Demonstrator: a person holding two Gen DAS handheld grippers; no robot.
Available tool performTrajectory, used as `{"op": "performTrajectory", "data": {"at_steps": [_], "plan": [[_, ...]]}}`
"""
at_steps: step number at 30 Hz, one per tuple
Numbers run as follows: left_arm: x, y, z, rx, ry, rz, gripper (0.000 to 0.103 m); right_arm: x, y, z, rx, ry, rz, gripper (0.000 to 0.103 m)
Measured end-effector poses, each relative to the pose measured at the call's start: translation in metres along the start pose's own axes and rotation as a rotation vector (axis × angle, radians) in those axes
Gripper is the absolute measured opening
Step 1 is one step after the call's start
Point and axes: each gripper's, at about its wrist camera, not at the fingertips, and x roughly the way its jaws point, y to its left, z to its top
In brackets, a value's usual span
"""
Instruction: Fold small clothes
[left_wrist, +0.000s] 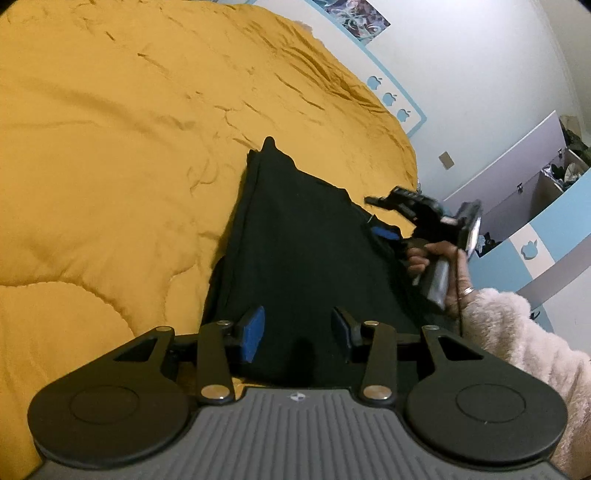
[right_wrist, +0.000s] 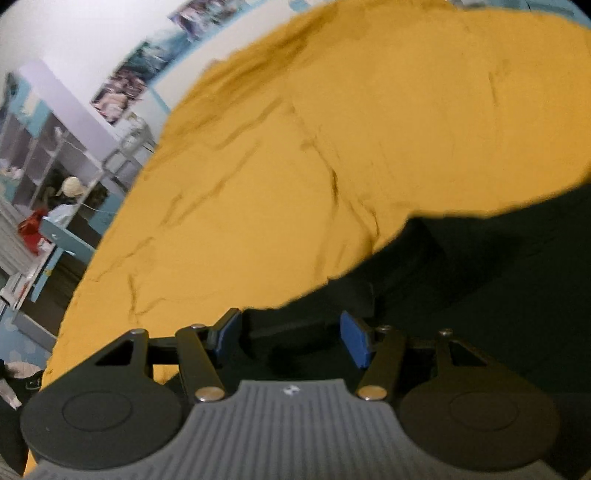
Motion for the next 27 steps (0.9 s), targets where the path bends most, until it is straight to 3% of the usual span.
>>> {"op": "performTrajectory", "data": {"at_steps": [3, 8, 15, 27], "plan": [[0.0, 0.0, -0.001, -0.001, -0.001, 0.001, 0.05, 0.011, -0.001, -0.007, -0.049, 0.002, -0.033, 0.055], [0.002, -0.003, -0.003, 0.035, -0.007, 0.013, 0.05, -0.011, 0.004, -0.027, -0.14, 0.0, -0.051, 0.056], [0.0, -0.005, -0.006, 0.04, -0.013, 0.029, 0.05, -0.075, -0.003, -0.058, -0.132, 0.092, -0.01, 0.057], [-0.007, -0.007, -0.008, 0.056, -0.006, 0.046, 0.05, -0.181, -0.007, -0.129, -0.147, 0.167, 0.001, 0.057]]}}
